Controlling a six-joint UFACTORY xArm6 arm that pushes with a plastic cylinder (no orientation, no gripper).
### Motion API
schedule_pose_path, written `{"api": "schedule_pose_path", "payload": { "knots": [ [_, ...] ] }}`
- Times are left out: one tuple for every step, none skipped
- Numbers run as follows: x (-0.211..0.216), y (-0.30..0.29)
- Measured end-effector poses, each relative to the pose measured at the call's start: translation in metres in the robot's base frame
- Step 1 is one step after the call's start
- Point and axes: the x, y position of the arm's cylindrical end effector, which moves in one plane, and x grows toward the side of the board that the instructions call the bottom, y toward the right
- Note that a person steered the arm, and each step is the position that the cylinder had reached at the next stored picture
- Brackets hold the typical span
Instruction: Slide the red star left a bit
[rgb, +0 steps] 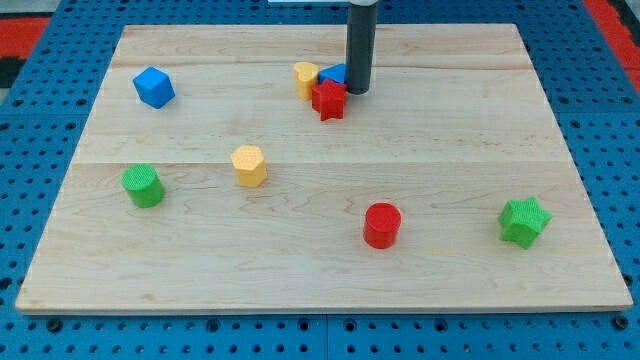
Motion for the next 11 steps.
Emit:
{"api": "schedule_pose_path", "payload": {
  "knots": [
    [0.028,0.025],
    [0.065,0.039],
    [0.071,0.031],
    [0.064,0.012],
    [0.054,0.01],
    [0.047,-0.007],
    [0.047,-0.023],
    [0.047,-0.028],
    [0.047,-0.027],
    [0.047,-0.028],
    [0.077,0.005]
  ]
}}
